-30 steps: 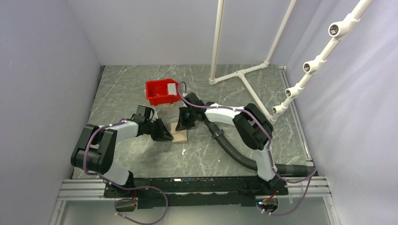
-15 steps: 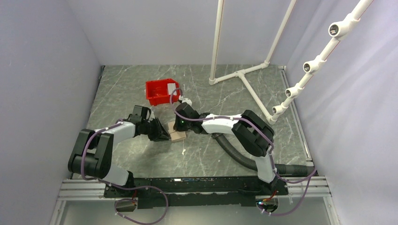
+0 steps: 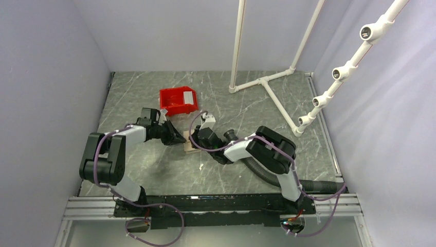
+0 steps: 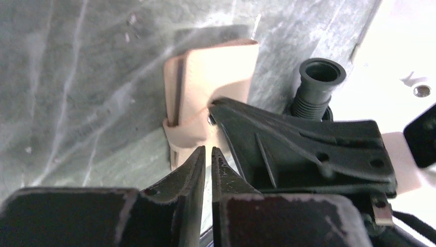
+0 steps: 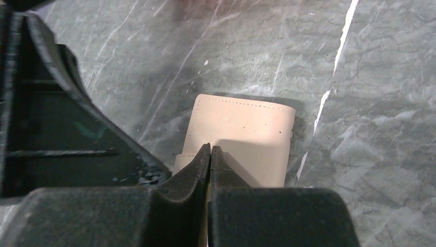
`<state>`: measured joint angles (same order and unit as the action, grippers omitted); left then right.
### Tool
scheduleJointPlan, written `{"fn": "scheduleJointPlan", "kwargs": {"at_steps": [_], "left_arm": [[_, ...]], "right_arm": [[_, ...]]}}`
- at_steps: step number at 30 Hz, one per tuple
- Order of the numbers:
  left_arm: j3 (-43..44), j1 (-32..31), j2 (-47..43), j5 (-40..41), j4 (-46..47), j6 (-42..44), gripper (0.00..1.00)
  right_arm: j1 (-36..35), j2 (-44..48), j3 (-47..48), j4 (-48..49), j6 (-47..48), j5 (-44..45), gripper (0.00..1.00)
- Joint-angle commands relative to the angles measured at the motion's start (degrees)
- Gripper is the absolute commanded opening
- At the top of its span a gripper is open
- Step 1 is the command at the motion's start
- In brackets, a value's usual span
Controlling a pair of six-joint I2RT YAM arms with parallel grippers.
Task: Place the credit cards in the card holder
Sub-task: Close the card holder at the center of the board.
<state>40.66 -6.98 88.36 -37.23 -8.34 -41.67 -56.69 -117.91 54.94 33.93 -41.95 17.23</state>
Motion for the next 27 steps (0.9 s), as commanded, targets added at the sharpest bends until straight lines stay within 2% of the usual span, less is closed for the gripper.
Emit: {"fn": "scheduleJointPlan", "kwargs": {"at_steps": [1,8,20,27], "left_arm": [[2.8,-0.9,3.8,-0.3,3.4,-1.3,0.14],[3.8,-2.1,4.4,3.7,4.5,-2.7,0.05],[6.7,-4.7,8.9,5.0,4.7,-2.5,0.0],[3.2,-6.2,8.6,6.3,6.9,-3.5,0.0]], "right_arm": [[1.5,-11.3,-9.1,-28.1,7.0,7.9,0.0],[1.2,-10.5,-8.9,-27.4,8.3,7.2,0.0],[1.1,-9.6,-9.2,-26.9,8.9,6.6,0.0],[1.1,-9.7,-9.0,-27.0,9.3,6.1,0.0]]}}
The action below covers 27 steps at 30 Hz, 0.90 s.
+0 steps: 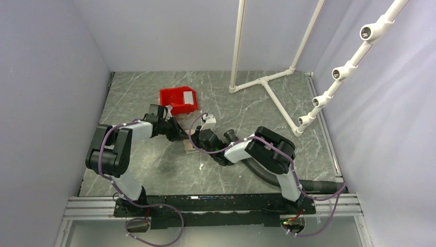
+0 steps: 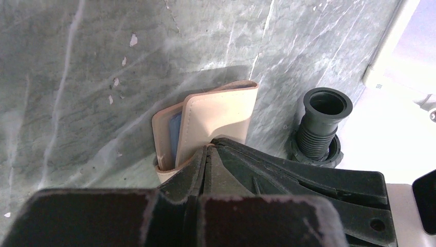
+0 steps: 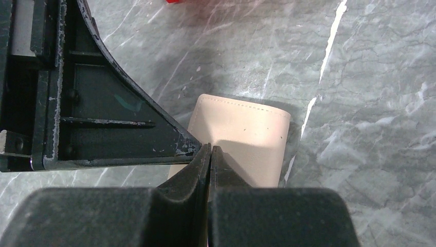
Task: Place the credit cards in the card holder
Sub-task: Close the card holder at the center of the board.
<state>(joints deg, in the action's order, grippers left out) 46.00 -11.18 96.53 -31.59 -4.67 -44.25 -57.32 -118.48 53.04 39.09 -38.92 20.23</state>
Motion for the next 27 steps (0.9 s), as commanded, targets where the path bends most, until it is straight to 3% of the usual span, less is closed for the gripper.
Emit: {"fn": "scheduleJointPlan", "kwargs": {"at_steps": [1,6,18,27], "left_arm": [[-2.7,-2.1,0.3,0.8,3.6,-1.0,0.0],[-4.2,-4.5,-0.4,4.7,2.2,0.5,0.0],[-10.2,-15.7,-3.0,23.7,0.7,2.2,0.0],[-17.1,-28.5,0.4,40.0,6.4,-5.1,0.0]], "right_arm": [[1.8,-9.2,-6.9,-32.3,6.3,3.0,0.0],[1.8,-9.3,-6.4,-32.6,6.7,2.7,0.0],[1.0,-9.5,-6.0,-32.6,7.7,2.3,0.0],[0.3,-9.7,-5.5,-33.0,7.6,1.9,0.0]]}}
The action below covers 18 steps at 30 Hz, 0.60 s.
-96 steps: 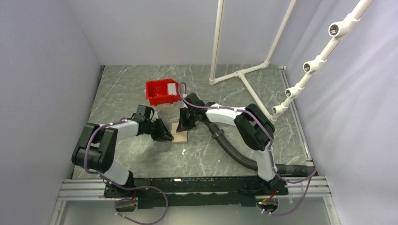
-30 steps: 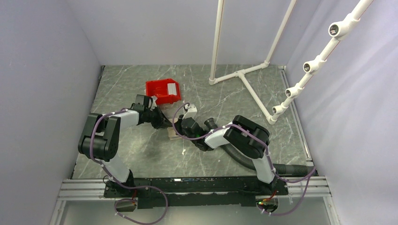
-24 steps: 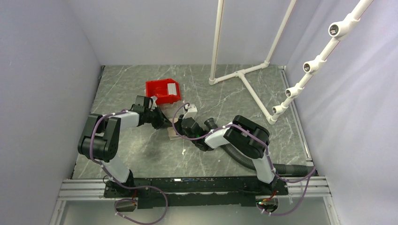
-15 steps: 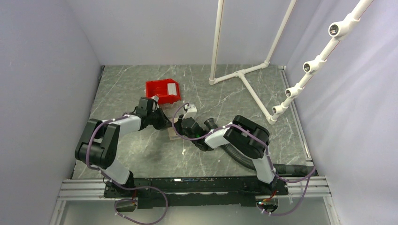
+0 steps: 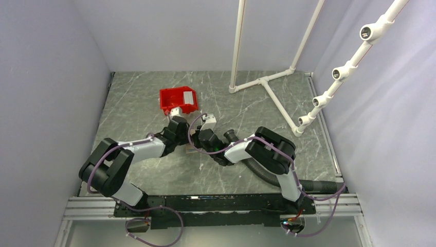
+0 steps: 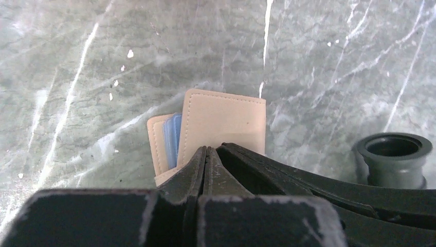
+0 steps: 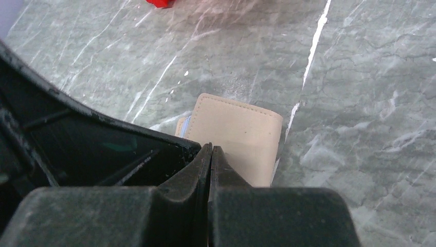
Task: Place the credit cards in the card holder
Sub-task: Close the card holder at the center of the board.
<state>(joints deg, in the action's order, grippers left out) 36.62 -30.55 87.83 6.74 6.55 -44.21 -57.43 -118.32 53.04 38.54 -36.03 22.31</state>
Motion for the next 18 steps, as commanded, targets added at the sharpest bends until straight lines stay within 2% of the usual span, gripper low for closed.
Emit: {"fn": "scheduleJointPlan", "kwargs": {"at_steps": [1,5,9,14,18], "left_arm": [[-8.8,-10.3,10.7,2.8,-3.6,-6.5,0.0],[-10.9,-15.5,17.6,7.2,1.3,-11.1,0.0],[-15.4,-16.0,20.8,5.7,8.4,-15.1,0.0],[-18.1,-16.0,17.0,4.0,9.3,-15.7,0.0],[-18.3,-16.0,11.9,1.4,6.6,-15.7,0.0]], "right_arm": [[0.3,-9.9,-5.3,-32.5,4.7,-0.1,0.0],[-0.4,-10.2,-5.3,-32.0,4.7,-0.4,0.0],[-1.2,-9.8,-6.4,-30.6,5.3,-0.8,0.0],[-1.4,-8.5,-7.9,-26.9,7.6,-5.1,0.0],[0.2,-3.8,-5.5,-32.1,6.4,-11.9,0.0]]}}
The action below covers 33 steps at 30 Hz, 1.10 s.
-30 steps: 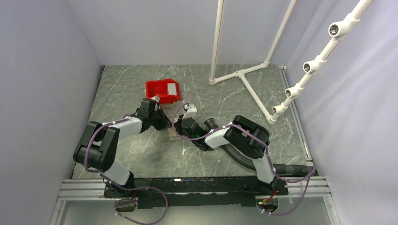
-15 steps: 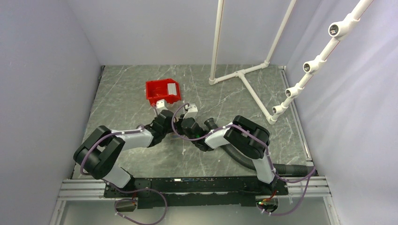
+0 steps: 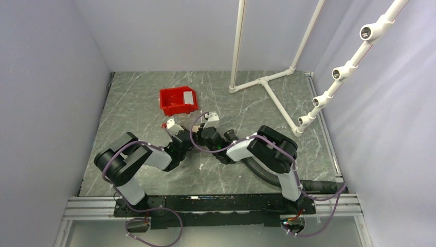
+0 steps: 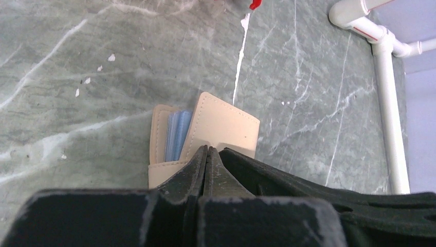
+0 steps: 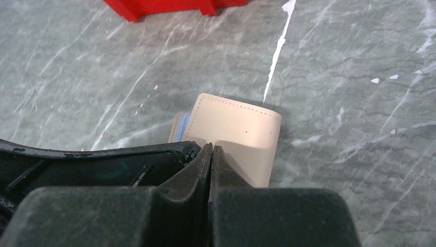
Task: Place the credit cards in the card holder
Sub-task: Close the card holder at the center of the board.
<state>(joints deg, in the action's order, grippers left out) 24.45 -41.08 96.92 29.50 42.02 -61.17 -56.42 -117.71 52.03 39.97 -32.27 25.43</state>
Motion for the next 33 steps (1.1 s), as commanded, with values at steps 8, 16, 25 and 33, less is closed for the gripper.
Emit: {"fn": "scheduleJointPlan", "kwargs": {"at_steps": [8,16,25,33], "left_arm": [[-9.1,-2.7,1.3,-25.7,-27.1,1.8,0.0],[-9.5,-0.4,4.4,-27.3,-24.2,2.4,0.0],[-9.7,0.0,5.2,-28.1,-23.8,2.7,0.0],[-9.5,0.7,4.5,-28.3,-24.8,3.0,0.0]], "right_arm": [[5.7,0.6,-1.8,-34.5,0.4,-32.9,0.05],[9.7,1.1,4.9,-40.4,-3.3,-40.6,0.25],[14.9,2.7,8.1,-44.8,-3.1,-48.8,0.38],[14.9,1.1,7.0,-43.1,-1.6,-48.8,0.17]]}}
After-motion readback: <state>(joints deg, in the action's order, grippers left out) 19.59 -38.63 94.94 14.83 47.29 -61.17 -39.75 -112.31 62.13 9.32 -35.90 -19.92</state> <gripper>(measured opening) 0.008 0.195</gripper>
